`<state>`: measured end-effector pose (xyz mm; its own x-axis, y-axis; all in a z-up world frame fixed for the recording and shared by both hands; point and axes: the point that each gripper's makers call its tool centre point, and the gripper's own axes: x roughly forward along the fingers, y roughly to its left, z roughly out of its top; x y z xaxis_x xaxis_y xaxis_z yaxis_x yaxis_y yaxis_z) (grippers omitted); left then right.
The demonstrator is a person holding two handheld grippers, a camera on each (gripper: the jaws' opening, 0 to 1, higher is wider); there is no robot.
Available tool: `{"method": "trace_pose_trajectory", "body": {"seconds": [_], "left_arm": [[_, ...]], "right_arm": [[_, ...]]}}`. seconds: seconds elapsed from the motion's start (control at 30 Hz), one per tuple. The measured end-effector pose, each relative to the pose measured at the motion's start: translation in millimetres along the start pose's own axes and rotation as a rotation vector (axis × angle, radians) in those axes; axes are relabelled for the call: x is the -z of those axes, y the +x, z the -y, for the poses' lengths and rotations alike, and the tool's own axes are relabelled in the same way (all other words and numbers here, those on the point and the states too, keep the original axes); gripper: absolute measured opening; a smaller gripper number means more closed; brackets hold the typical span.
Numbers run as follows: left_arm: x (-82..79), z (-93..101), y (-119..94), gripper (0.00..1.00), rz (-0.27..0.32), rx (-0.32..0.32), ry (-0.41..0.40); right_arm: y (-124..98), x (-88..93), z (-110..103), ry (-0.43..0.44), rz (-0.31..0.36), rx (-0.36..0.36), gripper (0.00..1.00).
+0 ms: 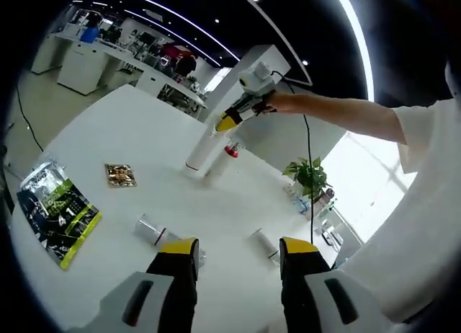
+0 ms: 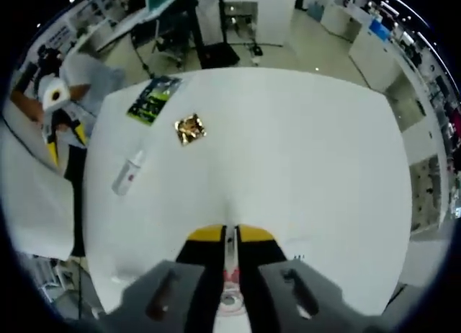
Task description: Arrange the skincare products in the storage area until every visible bottle or jar stands upright without overlapping.
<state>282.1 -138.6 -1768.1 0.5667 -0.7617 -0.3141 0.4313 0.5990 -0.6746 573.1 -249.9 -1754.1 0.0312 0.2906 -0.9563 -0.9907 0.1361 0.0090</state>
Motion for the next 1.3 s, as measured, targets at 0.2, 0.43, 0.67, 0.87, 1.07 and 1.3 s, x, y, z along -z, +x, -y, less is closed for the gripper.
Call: {"method": "trace_pose_trajectory", "body": {"seconds": [0.2, 0.43, 0.67, 0.87, 1.07, 1.3], "left_arm": [[2.1, 0.7, -1, 0.46, -0.003, 0.0, 0.0], [4.7, 0.9, -3, 0.46, -0.003, 0.0, -0.004], [8.0, -0.2, -5, 0.46, -0.004, 0.0, -0.011], [11.3, 0.5, -4, 0.46, -0.016, 0.003, -0.006], [12.5, 1.5, -2, 0.46, -0.024, 0.007, -0.002], [13.9, 2.0, -2, 0.46, -0.033, 0.012, 0.0]], "right_arm": [[-5, 0.6, -1, -0.021, -0.023, 0.001, 0.01], [-8, 6.7, -5, -0.039, -0.062, 0.01, 0.0], [-10, 17.1, -5, -0.043, -0.084, 0.017, 0.0], [-11, 18.8, -4, -0.018, -0.08, 0.036, 0.01], [-11, 17.6, -2, -0.059, -0.053, 0.046, 0.04], [-9, 28.8, -3, 0.014, -0.022, 0.035, 0.21]]}}
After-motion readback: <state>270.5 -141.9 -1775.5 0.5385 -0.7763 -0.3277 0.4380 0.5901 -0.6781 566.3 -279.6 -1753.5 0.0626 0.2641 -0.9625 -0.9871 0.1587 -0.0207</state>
